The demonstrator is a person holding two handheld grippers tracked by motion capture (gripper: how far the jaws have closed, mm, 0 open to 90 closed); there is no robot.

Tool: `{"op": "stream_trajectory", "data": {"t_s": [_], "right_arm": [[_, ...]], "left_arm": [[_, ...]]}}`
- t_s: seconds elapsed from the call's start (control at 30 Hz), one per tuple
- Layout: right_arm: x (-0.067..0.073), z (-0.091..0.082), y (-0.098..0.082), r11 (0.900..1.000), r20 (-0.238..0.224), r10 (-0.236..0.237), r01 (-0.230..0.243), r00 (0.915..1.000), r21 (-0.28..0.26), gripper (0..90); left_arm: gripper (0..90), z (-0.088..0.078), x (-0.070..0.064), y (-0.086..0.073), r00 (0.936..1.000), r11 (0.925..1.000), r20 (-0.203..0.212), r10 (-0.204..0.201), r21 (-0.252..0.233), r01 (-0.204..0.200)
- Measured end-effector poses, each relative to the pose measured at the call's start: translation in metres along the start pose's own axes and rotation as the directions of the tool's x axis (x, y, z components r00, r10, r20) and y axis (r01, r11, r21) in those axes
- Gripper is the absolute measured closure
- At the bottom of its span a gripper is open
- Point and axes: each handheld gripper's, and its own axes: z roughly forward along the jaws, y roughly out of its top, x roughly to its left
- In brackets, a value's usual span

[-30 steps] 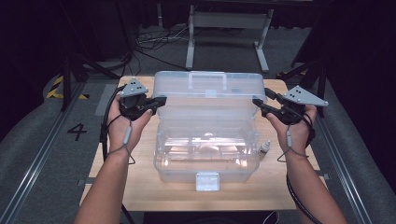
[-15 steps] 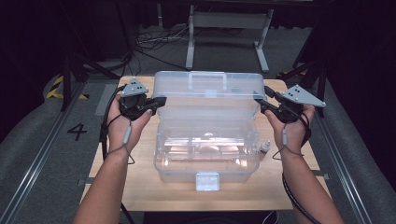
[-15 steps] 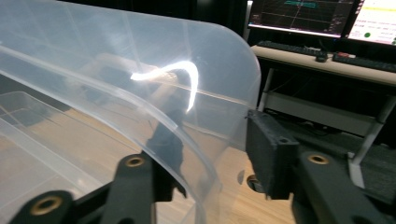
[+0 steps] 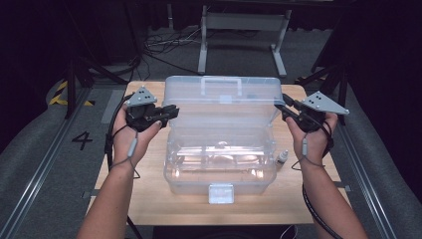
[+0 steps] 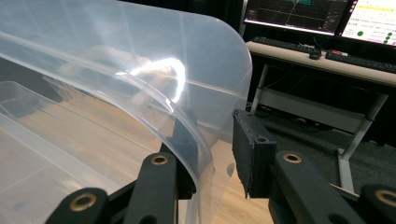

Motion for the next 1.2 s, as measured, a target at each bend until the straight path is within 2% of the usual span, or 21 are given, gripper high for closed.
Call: {"op": "stream_trajectory", "data": {"t_s": [0.1, 0.13, 0.27, 0.3, 0.4, 0.5, 0.53, 0.6, 0.63, 0.83, 0.97, 1.03, 1.13, 1.2], "right_arm": [[0.000, 0.001, 0.001, 1.000, 0.001, 0.001, -0.001, 1.0000, 0.007, 71.7], [-0.001, 0.001, 0.002, 1.000, -0.001, 0.005, -0.005, 1.0000, 0.015, 71.8], [-0.003, 0.003, 0.005, 1.000, -0.008, 0.008, -0.008, 0.9999, 0.028, 71.8], [-0.004, 0.004, 0.006, 0.999, -0.009, 0.011, -0.011, 0.9999, 0.035, 71.7], [-0.005, 0.005, 0.007, 0.999, -0.011, 0.014, -0.014, 0.9998, 0.043, 71.7], [-0.006, 0.006, 0.008, 0.999, -0.012, 0.018, -0.017, 0.9998, 0.049, 71.7], [-0.006, 0.006, 0.008, 0.999, -0.012, 0.018, -0.017, 0.9998, 0.049, 71.7], [-0.006, 0.007, 0.009, 0.998, -0.014, 0.017, -0.017, 0.9997, 0.052, 71.7], [-0.007, 0.007, 0.009, 0.998, -0.015, 0.017, -0.016, 0.9997, 0.054, 71.7], [-0.008, 0.008, 0.010, 0.998, -0.018, 0.024, -0.023, 0.9996, 0.058, 71.7], [-0.009, 0.009, 0.009, 0.998, -0.023, 0.028, -0.027, 0.9993, 0.053, 71.5], [-0.009, 0.009, 0.009, 0.998, -0.025, 0.029, -0.028, 0.9993, 0.051, 71.5], [-0.009, 0.010, 0.009, 0.998, -0.024, 0.032, -0.031, 0.9992, 0.050, 71.5], [-0.009, 0.010, 0.009, 0.998, -0.024, 0.034, -0.032, 0.9991, 0.049, 71.6]], "left_arm": [[79.4, -0.005, 0.000, -0.003, 0.9997, 0.9999, 0.025, -0.006, -0.010, 0.006], [79.3, -0.009, -0.001, -0.006, 0.9993, 0.9999, 0.036, 0.005, -0.012, -0.005], [78.7, -0.017, -0.003, -0.011, 0.9989, 0.9998, 0.043, 0.018, -0.011, -0.018], [78.4, -0.025, -0.004, -0.018, 0.9980, 0.9997, 0.058, 0.026, -0.004, -0.026], [78.4, -0.035, -0.006, -0.029, 0.9977, 0.9996, 0.063, 0.025, -0.011, -0.025], [79.5, -0.045, -0.008, -0.045, 0.9970, 0.9999, 0.077, 0.006, -0.010, -0.006], [80.1, -0.045, -0.008, -0.045, 0.9970, 0.9999, 0.077, 0.006, -0.010, -0.006], [80.8, -0.048, -0.009, -0.055, 0.9967, 1.0000, 0.081, 0.001, 0.005, -0.001], [81.0, -0.049, -0.011, -0.064, 0.9958, 0.9994, 0.091, 0.013, 0.030, -0.015], [80.3, -0.044, -0.017, -0.087, 0.9915, 0.9958, 0.124, 0.037, 0.079, -0.047], [81.1, -0.039, -0.016, -0.103, 0.9865, 0.9921, 0.161, 0.032, 0.114, -0.051], [81.3, -0.034, -0.018, -0.109, 0.9830, 0.9917, 0.183, 0.018, 0.122, -0.041], [81.5, -0.024, -0.025, -0.115, 0.9796, 0.9860, 0.200, 0.024, 0.157, -0.056], [81.5, -0.020, -0.028, -0.118, 0.9768, 0.9848, 0.213, 0.018, 0.165, -0.055]]}}
